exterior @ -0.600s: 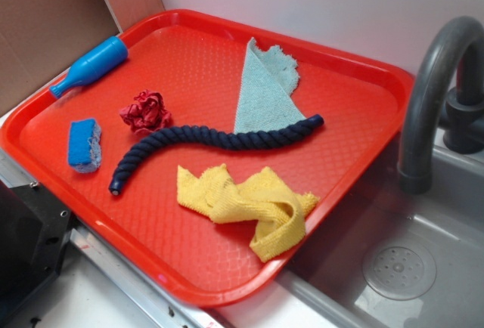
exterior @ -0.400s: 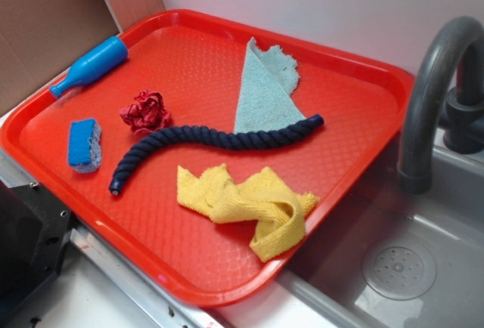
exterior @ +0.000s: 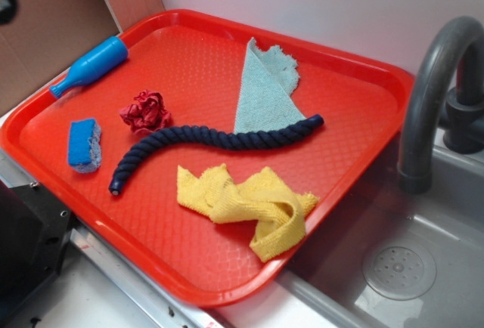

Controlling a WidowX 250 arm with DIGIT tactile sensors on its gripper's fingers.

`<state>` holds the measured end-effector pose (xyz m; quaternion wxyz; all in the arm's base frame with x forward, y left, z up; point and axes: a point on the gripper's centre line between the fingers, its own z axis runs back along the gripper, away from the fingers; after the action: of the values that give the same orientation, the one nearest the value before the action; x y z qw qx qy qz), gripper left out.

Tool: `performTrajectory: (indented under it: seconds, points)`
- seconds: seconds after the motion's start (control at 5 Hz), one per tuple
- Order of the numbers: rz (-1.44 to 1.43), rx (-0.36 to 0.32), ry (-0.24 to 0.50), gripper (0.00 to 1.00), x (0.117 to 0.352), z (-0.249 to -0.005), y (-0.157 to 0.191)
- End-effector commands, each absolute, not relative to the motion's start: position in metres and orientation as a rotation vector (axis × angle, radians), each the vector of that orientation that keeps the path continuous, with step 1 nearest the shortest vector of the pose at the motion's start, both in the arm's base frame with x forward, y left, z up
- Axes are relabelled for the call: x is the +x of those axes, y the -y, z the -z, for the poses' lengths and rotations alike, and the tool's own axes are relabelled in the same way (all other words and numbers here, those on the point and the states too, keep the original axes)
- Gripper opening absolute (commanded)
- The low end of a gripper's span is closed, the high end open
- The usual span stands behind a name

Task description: Grab the blue rope.

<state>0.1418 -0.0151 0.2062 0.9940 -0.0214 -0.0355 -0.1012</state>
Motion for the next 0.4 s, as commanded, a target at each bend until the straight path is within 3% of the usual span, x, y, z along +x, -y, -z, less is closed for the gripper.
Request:
performTrajectory:
  seconds: [0.0, 0.2]
  points:
    - [0.668, -0.148, 0.123, 1.00, 0.188, -0.172, 0.035]
    - [0.815, -0.149, 0.131, 1.00, 0.200, -0.152, 0.050]
